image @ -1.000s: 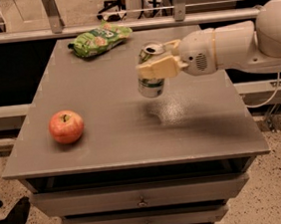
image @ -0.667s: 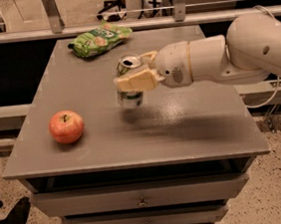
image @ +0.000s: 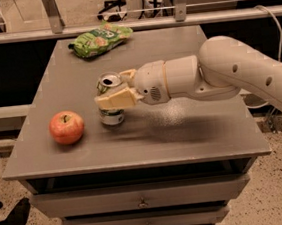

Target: Move 7up can near apple

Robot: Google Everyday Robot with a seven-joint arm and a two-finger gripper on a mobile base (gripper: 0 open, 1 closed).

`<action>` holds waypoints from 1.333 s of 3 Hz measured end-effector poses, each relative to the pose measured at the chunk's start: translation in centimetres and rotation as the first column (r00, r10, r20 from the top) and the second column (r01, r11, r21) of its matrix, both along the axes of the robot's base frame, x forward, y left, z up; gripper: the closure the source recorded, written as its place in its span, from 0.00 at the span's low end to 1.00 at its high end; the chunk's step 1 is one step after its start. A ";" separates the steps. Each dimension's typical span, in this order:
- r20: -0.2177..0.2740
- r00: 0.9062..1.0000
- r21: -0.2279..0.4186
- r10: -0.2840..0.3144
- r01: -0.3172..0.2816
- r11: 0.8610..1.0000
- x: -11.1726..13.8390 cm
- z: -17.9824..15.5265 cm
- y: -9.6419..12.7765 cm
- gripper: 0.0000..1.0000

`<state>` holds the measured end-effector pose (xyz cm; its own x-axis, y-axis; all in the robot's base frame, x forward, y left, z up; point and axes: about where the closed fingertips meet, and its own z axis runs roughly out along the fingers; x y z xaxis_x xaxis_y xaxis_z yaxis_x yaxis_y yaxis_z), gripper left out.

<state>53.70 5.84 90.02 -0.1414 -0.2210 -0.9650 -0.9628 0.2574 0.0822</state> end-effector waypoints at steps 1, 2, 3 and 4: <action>0.007 1.000 0.018 0.029 -0.029 0.999 0.1 -0.6 2.4 0.52; 0.016 0.999 0.025 0.044 -0.044 0.999 0.2 -0.7 3.5 0.28; 0.024 0.998 0.030 0.059 -0.060 0.998 0.4 -0.7 4.0 0.00; 0.028 0.998 0.031 0.063 -0.064 0.997 0.5 -0.6 4.0 0.00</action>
Offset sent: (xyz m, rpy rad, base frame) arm 0.0062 0.0414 -0.0095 0.0356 -0.0235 0.0510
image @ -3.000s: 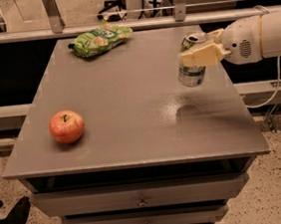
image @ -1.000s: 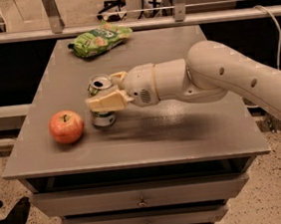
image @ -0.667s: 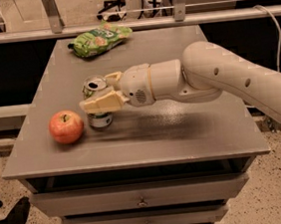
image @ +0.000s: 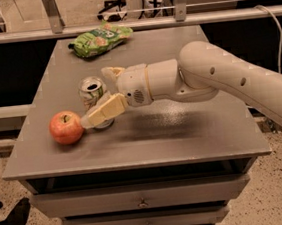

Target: Move 7up can near apple

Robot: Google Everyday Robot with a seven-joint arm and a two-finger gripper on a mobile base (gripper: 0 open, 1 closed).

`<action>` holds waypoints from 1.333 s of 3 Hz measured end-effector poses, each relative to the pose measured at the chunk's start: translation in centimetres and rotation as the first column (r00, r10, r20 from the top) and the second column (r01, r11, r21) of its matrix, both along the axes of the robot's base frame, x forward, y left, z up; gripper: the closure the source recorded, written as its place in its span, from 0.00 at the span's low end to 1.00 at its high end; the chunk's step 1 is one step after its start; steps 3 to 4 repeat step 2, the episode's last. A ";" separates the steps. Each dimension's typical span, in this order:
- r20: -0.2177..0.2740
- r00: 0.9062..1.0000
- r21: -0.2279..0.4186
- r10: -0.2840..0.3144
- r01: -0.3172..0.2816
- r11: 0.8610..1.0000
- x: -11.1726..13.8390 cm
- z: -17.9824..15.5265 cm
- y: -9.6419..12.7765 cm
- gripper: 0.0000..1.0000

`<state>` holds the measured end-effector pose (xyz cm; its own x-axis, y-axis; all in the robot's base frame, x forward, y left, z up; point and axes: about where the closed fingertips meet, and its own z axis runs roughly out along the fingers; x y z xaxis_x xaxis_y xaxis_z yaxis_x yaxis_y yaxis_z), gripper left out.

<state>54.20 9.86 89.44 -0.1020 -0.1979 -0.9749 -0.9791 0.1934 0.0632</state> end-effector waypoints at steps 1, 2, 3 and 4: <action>0.087 0.992 -0.026 -0.094 0.096 0.995 2.2 3.6 -7.0 0.00; 0.182 0.965 -0.048 -0.188 0.200 0.979 4.5 7.7 -14.1 0.00; 0.182 0.965 -0.048 -0.188 0.200 0.979 4.5 7.7 -14.1 0.00; 0.182 0.965 -0.048 -0.188 0.200 0.979 4.5 7.7 -14.1 0.00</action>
Offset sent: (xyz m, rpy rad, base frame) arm 0.0718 -0.2347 0.1267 -0.1067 -0.2846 -0.3269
